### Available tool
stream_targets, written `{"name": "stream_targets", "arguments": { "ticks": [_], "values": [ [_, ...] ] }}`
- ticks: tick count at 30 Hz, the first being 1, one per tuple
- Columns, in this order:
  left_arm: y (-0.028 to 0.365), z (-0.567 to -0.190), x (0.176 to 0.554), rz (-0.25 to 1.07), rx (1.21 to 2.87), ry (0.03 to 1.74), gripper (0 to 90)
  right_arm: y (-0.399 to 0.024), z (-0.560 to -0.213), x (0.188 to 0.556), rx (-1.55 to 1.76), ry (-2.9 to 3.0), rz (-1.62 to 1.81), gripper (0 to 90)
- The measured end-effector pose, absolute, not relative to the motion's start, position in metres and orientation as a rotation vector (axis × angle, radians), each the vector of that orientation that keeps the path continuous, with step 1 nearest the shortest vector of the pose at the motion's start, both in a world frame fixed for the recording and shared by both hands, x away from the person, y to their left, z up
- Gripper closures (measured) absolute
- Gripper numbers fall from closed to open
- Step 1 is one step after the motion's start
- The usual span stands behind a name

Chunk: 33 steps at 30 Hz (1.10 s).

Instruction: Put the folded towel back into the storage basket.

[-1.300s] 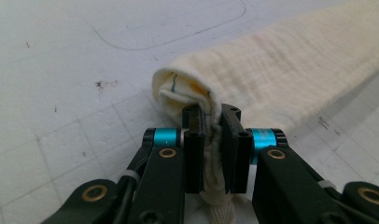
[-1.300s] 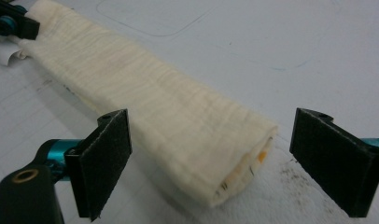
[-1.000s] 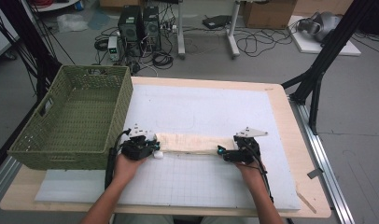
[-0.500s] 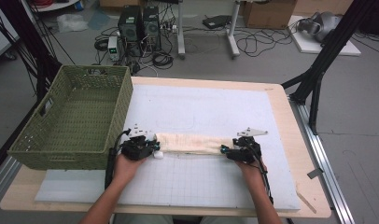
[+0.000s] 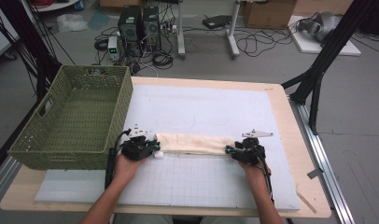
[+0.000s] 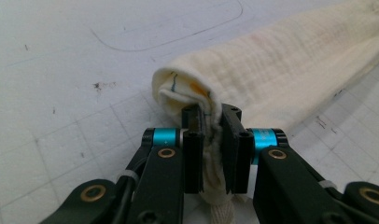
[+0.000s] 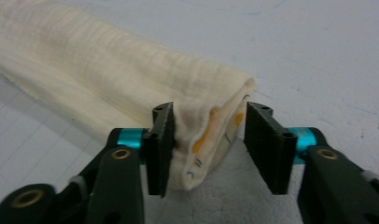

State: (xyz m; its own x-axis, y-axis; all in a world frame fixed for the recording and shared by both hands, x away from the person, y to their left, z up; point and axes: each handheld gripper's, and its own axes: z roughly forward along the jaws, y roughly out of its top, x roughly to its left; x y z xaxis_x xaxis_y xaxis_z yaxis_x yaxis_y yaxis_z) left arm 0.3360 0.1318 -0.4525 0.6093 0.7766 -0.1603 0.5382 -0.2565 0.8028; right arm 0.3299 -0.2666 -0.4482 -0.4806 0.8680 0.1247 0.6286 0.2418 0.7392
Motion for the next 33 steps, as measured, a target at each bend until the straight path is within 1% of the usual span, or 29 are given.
{"name": "stream_targets", "arguments": {
  "ticks": [2,4,6,12,19,33],
  "values": [
    [0.132,-0.452,0.336,0.338,1.940,1.043,80.0,-0.265,-0.448,0.329,1.392,2.208,1.090,63.5],
    [0.131,-0.452,0.336,0.342,1.940,1.042,80.2,-0.262,-0.448,0.328,1.377,2.224,1.106,75.6],
    [0.131,-0.452,0.335,0.349,1.946,1.038,80.6,-0.258,-0.448,0.325,1.364,2.223,1.102,79.7],
    [0.131,-0.450,0.332,0.358,1.918,1.032,81.5,-0.258,-0.447,0.325,1.337,2.233,1.092,82.2],
    [0.136,-0.431,0.324,0.381,1.844,0.971,81.8,-0.258,-0.440,0.326,1.279,2.221,1.090,82.4],
    [0.148,-0.398,0.311,0.411,1.749,0.914,81.8,-0.257,-0.394,0.334,1.151,2.152,1.178,82.4]
  ]
}}
